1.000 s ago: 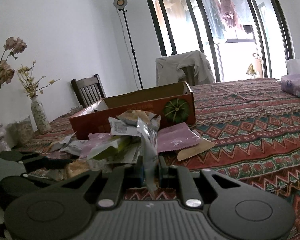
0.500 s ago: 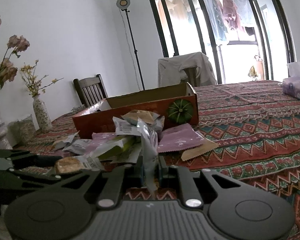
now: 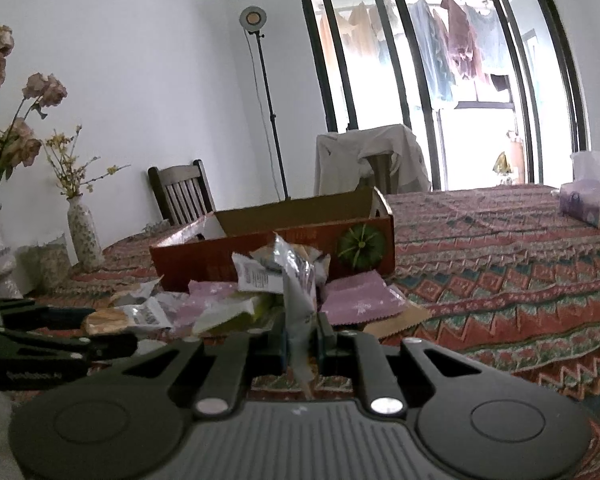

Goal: Organize snacks
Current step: 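Carry both packets into the cardboard box and open both grippers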

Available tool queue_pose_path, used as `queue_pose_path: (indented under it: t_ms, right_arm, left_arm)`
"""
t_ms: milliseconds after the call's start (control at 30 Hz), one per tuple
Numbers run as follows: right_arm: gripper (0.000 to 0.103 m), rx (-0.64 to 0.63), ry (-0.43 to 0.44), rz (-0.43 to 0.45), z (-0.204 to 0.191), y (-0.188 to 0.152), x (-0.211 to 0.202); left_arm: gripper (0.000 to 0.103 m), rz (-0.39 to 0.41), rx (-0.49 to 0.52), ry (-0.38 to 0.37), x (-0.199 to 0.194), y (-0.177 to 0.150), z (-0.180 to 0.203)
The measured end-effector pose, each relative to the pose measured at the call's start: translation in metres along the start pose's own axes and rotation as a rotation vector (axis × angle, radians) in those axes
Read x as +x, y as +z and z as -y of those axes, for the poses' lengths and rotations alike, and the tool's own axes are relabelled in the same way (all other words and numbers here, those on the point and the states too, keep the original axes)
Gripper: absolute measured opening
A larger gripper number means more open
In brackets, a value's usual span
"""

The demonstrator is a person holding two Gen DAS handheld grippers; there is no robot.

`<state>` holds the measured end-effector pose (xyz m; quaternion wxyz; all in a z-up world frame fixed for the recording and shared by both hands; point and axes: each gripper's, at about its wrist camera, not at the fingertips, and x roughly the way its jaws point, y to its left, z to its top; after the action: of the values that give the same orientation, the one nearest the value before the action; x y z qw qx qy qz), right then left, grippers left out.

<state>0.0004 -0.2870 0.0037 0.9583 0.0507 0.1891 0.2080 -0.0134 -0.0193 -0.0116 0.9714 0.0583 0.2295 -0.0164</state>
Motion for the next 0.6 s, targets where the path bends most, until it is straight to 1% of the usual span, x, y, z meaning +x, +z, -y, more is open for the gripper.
queue_pose_path:
  t_ms: [167,333,467,600]
  right_arm:
    - [0.013,-0.016,-0.007,0.029,-0.001,0.010,-0.003]
    - [0.013,-0.026,-0.009,0.057,-0.002,0.024,0.004]
    - [0.013,-0.041,-0.010,0.084,-0.003,0.040,0.014]
    - [0.013,-0.049,-0.009,0.099,-0.003,0.058,0.033]
  left_arm:
    - [0.066,0.031,-0.025,0.011,-0.005,0.010,-0.006]
    - [0.066,0.055,-0.039,0.026,-0.001,0.022,-0.008]
    - [0.066,0.080,-0.058,0.036,0.007,0.038,-0.012]
    - [0.066,0.107,-0.070,0.048,0.018,0.058,-0.015]
